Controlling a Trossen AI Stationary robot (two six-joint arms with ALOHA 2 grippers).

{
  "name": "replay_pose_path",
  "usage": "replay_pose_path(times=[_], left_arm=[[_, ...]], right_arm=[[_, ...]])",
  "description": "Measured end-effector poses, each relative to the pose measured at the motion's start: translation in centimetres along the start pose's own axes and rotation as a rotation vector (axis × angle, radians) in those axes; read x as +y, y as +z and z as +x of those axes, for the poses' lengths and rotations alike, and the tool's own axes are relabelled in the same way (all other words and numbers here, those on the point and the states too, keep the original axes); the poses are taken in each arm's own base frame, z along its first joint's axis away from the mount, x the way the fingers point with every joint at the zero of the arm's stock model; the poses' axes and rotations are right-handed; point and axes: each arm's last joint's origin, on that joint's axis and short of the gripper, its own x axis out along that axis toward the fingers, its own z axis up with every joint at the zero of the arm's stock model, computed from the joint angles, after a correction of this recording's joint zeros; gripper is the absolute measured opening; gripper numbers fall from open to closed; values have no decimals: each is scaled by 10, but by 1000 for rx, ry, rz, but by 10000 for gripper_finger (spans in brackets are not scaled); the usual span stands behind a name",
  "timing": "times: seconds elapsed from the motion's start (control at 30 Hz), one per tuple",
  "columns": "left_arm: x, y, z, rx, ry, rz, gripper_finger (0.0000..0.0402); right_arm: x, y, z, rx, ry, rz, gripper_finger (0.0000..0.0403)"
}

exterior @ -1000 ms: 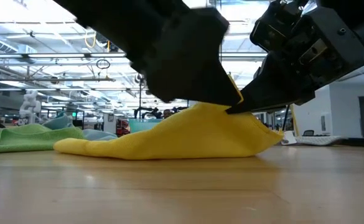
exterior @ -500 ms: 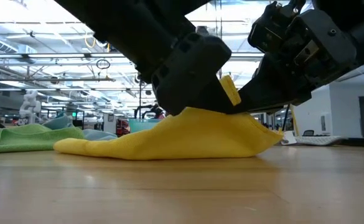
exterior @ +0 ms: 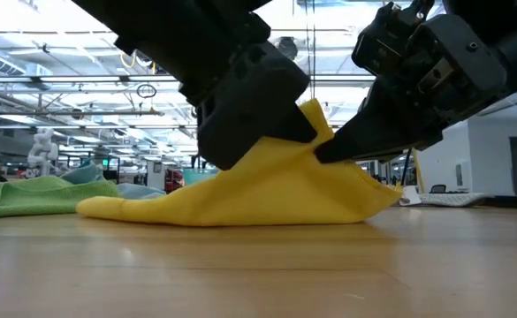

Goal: Fold microfiber towels
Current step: Fold the yellow microfiber cloth

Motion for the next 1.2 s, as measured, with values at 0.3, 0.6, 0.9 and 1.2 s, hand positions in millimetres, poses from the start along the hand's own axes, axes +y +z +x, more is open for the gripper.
replay_pose_path(times=[0.3,0.6,0.9,1.2], left_arm=[[-2,1,-2,-11,-5,38,10],[-14,1,-18,-37,-48,76,10],[-24,0,-28,-50,-187,107,10],[-26,-2,-28,-37,-263,138,10]], right_arm=[[0,-1,0,12,-4,-11,4],[8,-6,-4,23,23,-105,58],[20,-24,-18,154,36,-228,166],[17,-6,-62,277,-8,-279,177]])
